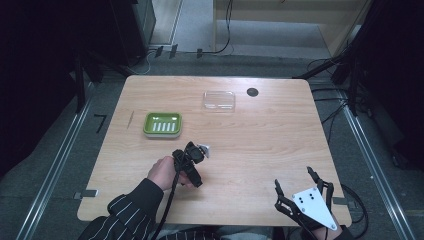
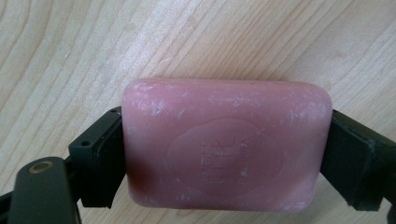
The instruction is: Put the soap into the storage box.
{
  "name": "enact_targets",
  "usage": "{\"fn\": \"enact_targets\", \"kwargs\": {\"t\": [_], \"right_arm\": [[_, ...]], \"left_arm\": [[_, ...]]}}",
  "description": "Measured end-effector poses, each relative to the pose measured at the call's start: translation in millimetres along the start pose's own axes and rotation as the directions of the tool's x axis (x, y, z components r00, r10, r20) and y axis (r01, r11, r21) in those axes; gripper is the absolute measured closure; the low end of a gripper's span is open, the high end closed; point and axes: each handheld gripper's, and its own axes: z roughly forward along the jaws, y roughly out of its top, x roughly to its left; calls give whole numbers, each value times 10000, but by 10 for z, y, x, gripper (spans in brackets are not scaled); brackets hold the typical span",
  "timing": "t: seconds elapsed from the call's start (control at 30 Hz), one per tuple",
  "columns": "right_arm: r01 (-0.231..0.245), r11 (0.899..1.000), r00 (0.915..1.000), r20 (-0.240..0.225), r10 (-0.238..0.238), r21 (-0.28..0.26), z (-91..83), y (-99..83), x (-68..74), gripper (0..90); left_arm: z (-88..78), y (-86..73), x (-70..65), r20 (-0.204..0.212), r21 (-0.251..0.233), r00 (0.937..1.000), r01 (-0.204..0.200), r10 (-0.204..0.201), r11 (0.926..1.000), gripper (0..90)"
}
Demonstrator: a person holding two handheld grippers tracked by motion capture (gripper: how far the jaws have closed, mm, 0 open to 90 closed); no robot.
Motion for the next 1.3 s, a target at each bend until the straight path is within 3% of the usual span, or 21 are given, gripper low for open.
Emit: {"fn": "enact_targets", "kwargs": {"t": [0.8,1.3], "right_arm": [[-2,10000,10000,0,2,-5,-1,0,1,130],[4,10000,10000,6,-4,-19,-3,-1,0,130]], "left_arm": [[27,-14,17,106,-48,9999,-99,100,9999,137],[-27,-59,77,37,-121,10000,84,-83,9999,137]]}}
